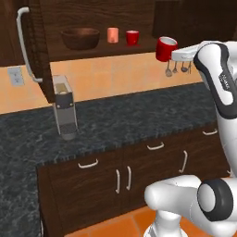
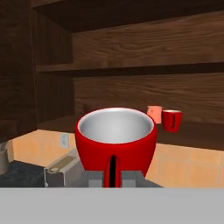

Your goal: Gather all objects into one cabinet and sort the glasses and bowls to opposite sides.

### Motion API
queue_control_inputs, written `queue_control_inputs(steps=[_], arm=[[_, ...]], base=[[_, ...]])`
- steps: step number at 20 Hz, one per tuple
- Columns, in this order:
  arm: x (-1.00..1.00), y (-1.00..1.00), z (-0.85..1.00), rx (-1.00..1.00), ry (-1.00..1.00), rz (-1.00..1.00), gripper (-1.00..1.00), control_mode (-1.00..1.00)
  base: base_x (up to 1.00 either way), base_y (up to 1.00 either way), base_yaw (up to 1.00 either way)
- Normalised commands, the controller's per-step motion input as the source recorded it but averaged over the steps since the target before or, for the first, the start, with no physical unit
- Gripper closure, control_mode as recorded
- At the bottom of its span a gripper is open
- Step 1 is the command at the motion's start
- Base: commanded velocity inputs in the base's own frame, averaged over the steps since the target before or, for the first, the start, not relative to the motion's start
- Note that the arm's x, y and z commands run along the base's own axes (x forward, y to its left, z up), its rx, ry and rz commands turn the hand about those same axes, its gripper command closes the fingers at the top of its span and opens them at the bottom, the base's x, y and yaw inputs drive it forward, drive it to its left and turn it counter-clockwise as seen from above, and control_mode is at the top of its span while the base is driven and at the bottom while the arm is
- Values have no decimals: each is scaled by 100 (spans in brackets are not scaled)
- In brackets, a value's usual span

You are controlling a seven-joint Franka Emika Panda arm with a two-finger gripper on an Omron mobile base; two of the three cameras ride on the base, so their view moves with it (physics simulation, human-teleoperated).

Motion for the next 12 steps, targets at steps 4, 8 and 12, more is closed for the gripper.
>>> queue_control_inputs(steps=[4,8,12], arm=[[0,0,0,0,0,0,100,100],[0,0,0,0,0,0,100,100],[0,0,0,0,0,0,100,100]], base=[[59,6,-25],[81,23,-14],[93,3,-6]])
